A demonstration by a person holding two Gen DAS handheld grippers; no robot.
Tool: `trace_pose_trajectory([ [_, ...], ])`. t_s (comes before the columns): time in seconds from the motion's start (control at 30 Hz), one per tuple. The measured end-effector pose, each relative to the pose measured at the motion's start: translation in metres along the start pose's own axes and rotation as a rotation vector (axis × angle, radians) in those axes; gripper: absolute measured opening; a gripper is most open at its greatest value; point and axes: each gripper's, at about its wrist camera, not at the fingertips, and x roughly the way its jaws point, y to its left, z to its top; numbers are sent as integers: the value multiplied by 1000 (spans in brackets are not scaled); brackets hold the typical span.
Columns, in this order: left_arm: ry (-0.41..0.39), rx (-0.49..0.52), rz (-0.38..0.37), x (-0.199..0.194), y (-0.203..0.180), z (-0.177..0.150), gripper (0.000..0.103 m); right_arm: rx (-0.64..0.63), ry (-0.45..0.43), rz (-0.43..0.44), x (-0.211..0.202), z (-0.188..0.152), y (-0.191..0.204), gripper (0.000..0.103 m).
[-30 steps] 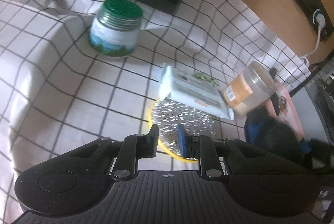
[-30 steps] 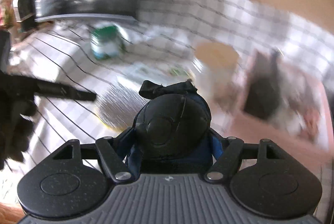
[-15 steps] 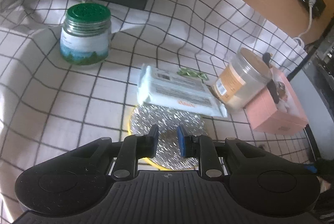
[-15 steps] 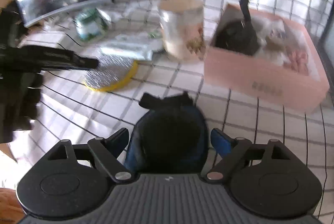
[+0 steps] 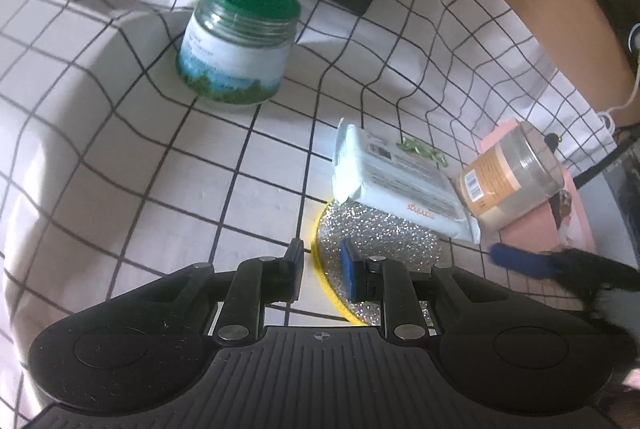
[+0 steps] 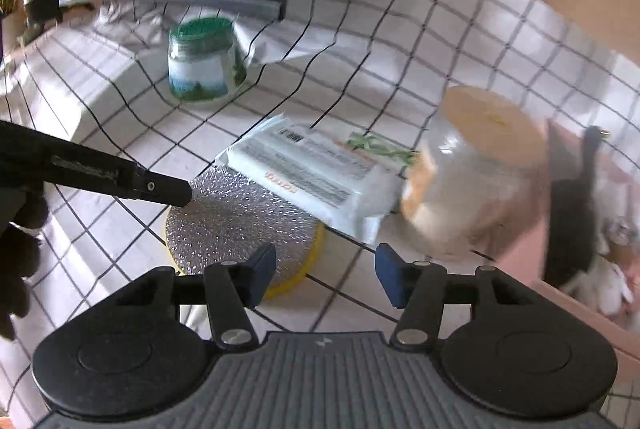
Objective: Organize soft objects
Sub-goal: 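Lift the black item with the right tool while the left tool reaches the glittery pad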
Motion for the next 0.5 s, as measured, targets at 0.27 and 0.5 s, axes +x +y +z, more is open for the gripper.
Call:
trace_pose_trajectory([
  [0.27,21,-70,-51,10,3,4,26,-36,-11,16,8,-4,3,54],
  [0.5,31,-128,-78,15,5,7,27,-9,-13,51,6,-7,-3,53],
])
